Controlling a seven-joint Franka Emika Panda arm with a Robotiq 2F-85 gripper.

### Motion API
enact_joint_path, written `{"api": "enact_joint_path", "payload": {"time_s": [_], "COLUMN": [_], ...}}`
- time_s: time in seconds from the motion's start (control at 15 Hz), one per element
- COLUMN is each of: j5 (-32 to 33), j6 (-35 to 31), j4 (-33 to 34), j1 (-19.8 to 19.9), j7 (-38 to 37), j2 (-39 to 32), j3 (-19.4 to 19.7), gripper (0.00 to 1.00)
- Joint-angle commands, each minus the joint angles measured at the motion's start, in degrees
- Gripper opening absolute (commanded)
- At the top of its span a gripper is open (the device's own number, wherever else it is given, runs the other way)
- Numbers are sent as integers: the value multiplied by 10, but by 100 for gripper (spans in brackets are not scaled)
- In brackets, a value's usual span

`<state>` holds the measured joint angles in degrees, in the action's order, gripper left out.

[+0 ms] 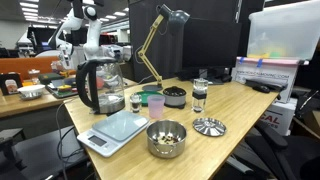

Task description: Put the silver pot on the kitchen scale

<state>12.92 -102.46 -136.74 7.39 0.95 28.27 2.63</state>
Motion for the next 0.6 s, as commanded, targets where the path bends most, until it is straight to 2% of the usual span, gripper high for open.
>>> {"api": "enact_joint_path", "payload": {"time_s": [0.0, 0.2, 0.53], "j5": [2, 2, -31], "j6": [2, 2, -25], "j4": [1, 1, 41], "j1": [-7, -7, -2], "j7": [-3, -3, -87], "j2": [0, 0, -59], "j3": [6, 6, 4], "gripper": [100, 100, 100]}}
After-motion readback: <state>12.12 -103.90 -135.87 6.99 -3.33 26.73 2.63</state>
